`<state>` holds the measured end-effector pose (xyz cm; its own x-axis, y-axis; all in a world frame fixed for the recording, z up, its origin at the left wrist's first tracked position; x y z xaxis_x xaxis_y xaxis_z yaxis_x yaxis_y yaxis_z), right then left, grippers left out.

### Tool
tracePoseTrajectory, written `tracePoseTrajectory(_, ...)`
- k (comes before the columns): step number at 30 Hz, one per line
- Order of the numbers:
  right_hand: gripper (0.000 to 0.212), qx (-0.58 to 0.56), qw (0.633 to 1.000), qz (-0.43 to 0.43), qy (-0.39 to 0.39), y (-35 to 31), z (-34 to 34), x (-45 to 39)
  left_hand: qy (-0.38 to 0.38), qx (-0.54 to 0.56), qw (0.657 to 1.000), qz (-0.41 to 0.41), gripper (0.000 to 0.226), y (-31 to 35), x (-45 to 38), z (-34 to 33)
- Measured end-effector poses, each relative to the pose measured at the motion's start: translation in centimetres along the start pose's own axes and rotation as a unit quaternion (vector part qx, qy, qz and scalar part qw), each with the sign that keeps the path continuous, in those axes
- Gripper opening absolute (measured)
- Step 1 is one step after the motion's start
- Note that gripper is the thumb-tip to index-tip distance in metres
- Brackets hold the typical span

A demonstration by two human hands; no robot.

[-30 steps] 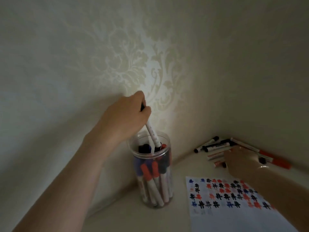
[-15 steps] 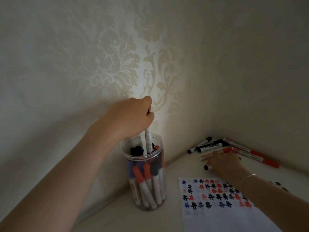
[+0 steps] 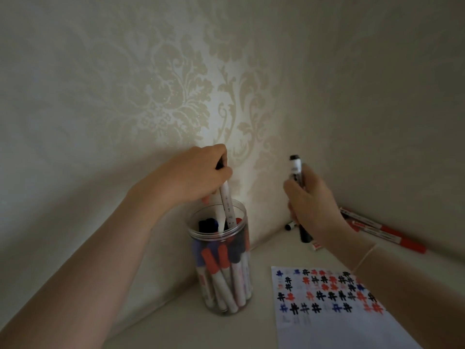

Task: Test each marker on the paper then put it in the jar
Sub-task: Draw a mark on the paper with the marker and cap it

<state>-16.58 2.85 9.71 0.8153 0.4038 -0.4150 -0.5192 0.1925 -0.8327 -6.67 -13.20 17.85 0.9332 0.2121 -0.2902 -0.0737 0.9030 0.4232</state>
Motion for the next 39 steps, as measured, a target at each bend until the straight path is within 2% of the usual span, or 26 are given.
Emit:
tracePoseTrajectory(2,0.012,-0.119,0.986,-0.083,-0.086,-2.3,-1.0,-0.3,-0.014,0.022,1.0,0.003,0.015,-0.1,-0.1,0.1)
tracePoseTrajectory(4,0.006,-0.086,0.98,-0.098,-0.149,-3.2,-2.3,-0.1,-0.025,0.025,0.999,0.001,0.015,-0.2,-0.2,0.2)
tracePoseTrajectory(7,0.011,-0.024,0.977,-0.105,-0.183,-2.9,-3.9,0.3,-0.03,0.015,0.999,-0.003,0.015,-0.3,0.0,0.4)
tracePoseTrajectory(14,0.017,-0.062,0.982,-0.101,-0.146,-2.0,-5.2,0.8,-0.009,-0.017,1.0,-0.005,0.014,-1.0,0.2,0.8)
tracePoseTrajectory(18,0.015,-0.085,0.982,-0.099,-0.133,-1.8,-5.8,1.4,0.034,-0.067,0.997,-0.031,0.012,-0.9,0.5,1.1)
tracePoseTrajectory(22,0.014,-0.104,0.979,-0.111,-0.134,-1.6,-5.9,1.6,-0.067,-0.112,0.991,0.007,0.015,-1.6,0.5,-1.2)
tracePoseTrajectory(25,0.013,-0.108,0.981,-0.107,-0.122,-1.6,-5.9,1.7,-0.159,-0.175,0.971,0.028,0.02,-2.2,0.4,-3.9)
tracePoseTrajectory(27,0.012,-0.107,0.982,-0.102,-0.115,-1.5,-6.0,1.7,-0.187,-0.166,0.968,0.032,0.024,-2.1,0.5,-4.6)
tracePoseTrajectory(30,0.012,-0.104,0.984,-0.094,-0.109,-1.3,-6.2,1.7,-0.187,-0.111,0.975,0.048,0.026,-1.7,0.5,-3.6)
tracePoseTrajectory(33,0.014,-0.115,0.984,-0.091,-0.101,-1.2,-6.2,1.7,-0.144,-0.088,0.985,0.045,0.011,-1.4,0.2,-2.9)
tracePoseTrajectory(37,0.015,-0.165,0.974,-0.131,-0.088,-1.0,-6.0,2.0,-0.141,-0.139,0.978,0.059,0.006,-1.7,-0.4,-3.7)
tracePoseTrajectory(39,0.017,-0.222,0.959,-0.172,-0.044,-0.4,-5.1,2.2,-0.16,-0.166,0.97,0.075,0.009,-1.8,-0.4,-4.0)
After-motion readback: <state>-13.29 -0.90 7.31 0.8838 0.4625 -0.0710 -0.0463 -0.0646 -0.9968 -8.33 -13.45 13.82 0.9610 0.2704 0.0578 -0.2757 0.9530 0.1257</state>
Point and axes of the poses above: each hand's wrist, its own x-axis away from the middle knuckle, its own z-axis out of the back of the hand, y = z × x, the point moved 2 cm from there along -x, towards the middle knuckle, and after that the axes turned 10 degrees about x, right-handed, at the moved point
